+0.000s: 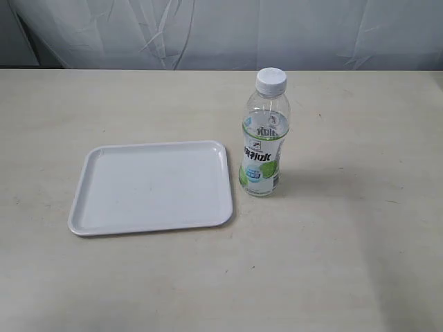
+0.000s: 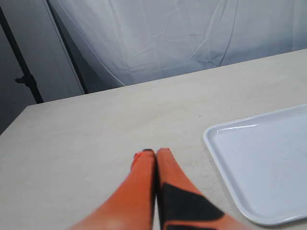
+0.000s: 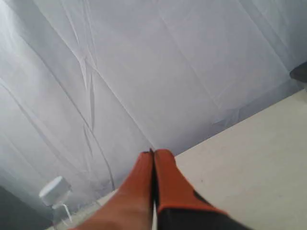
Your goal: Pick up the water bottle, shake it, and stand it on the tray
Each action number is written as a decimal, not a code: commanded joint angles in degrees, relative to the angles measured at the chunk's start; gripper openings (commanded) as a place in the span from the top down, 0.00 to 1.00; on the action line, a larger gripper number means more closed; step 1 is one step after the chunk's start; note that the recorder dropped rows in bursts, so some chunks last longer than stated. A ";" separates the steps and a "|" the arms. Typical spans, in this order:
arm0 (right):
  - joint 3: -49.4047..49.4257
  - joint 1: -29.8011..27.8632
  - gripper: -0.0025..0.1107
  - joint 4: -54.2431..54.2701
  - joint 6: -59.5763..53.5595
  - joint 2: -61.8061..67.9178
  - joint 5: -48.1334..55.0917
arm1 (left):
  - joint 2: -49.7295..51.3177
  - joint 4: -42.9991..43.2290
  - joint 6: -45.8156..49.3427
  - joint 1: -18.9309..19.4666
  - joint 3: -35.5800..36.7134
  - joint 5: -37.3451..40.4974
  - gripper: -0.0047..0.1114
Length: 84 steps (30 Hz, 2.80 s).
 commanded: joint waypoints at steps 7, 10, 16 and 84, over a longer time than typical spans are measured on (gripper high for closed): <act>-0.17 -0.24 0.98 2.10 4.40 -0.41 4.45 | -0.26 -0.15 -0.18 -0.02 0.21 0.09 0.96; -3.83 -0.24 0.98 2.10 7.80 -0.41 5.21 | -0.26 -0.15 -0.18 -0.02 0.21 0.09 0.96; -14.38 -0.24 0.98 2.10 11.62 -0.41 9.17 | -0.26 -0.15 -0.18 -0.02 0.21 0.09 0.96; -32.19 43.87 0.15 -64.10 42.50 88.25 -26.46 | -0.26 -0.15 -0.18 -0.02 0.21 0.09 0.96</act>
